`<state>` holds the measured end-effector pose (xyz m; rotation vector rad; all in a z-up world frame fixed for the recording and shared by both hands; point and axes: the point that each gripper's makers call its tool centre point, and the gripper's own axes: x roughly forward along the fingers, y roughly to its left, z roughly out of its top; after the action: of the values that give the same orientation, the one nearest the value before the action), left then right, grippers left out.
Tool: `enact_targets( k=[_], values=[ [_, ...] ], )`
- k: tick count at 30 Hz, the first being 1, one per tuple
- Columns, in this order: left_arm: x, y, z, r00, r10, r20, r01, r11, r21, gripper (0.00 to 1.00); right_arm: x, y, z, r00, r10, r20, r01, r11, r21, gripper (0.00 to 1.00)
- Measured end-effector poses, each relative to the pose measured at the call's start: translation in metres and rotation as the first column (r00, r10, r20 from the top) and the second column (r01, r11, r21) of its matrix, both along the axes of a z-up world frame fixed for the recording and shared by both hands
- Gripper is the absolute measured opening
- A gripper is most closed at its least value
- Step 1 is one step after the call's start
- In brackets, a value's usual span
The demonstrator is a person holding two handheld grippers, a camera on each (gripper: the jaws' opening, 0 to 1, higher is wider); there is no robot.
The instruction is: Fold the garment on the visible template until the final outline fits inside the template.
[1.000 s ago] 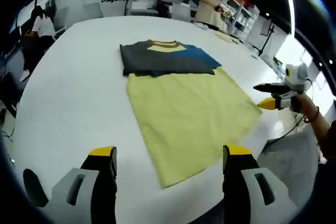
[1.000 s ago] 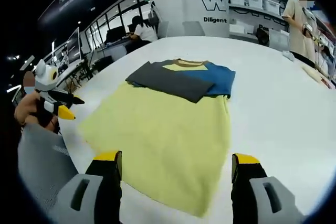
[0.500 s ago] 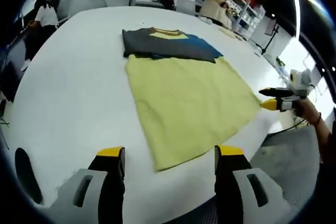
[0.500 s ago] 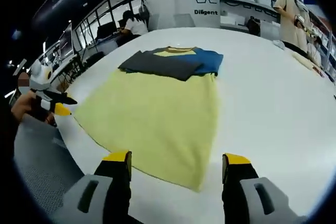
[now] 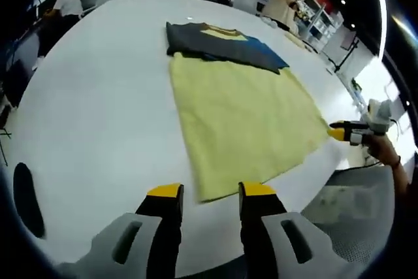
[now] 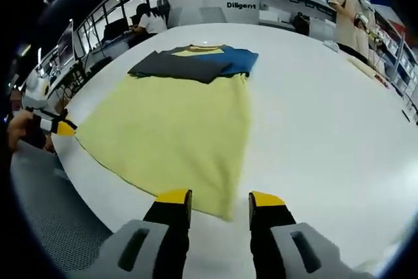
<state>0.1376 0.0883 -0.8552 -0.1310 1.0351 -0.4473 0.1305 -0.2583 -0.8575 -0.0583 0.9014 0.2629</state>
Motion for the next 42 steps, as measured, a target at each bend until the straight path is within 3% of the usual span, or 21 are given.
enact_targets(
  k=[8, 16, 20, 23, 31, 42],
  values=[
    [-0.003, -0.008, -0.002, 0.999, -0.032, -0.032, 0.032, 0.999, -0.021, 0.20, -0.005, -0.004, -0.006, 0.999, -0.025, -0.036, 0.025, 1.000, -0.001, 0.10],
    [-0.002, -0.006, -0.004, 0.998, -0.049, -0.046, 0.050, 0.999, 0.016, 0.13, -0.005, -0.007, -0.011, 0.998, -0.027, -0.057, 0.026, 0.999, -0.019, 0.02],
    [-0.002, -0.003, -0.006, 0.997, -0.062, -0.042, 0.064, 0.997, 0.045, 0.07, -0.005, -0.006, -0.012, 0.998, -0.023, -0.059, 0.022, 1.000, -0.019, 0.00],
    [-0.005, 0.000, -0.010, 0.991, -0.126, -0.033, 0.129, 0.987, 0.098, 0.00, -0.006, 0.000, -0.011, 0.998, -0.001, -0.064, -0.002, 0.999, -0.040, 0.00],
    [-0.005, 0.001, -0.009, 0.989, -0.145, -0.035, 0.148, 0.985, 0.094, 0.00, -0.008, -0.002, -0.010, 0.997, 0.008, -0.078, -0.013, 0.998, -0.064, 0.00],
    [-0.019, 0.004, -0.005, 0.973, -0.223, -0.062, 0.229, 0.964, 0.135, 0.00, -0.024, 0.001, -0.010, 0.981, 0.032, -0.191, -0.051, 0.994, -0.099, 0.00]
  ],
)
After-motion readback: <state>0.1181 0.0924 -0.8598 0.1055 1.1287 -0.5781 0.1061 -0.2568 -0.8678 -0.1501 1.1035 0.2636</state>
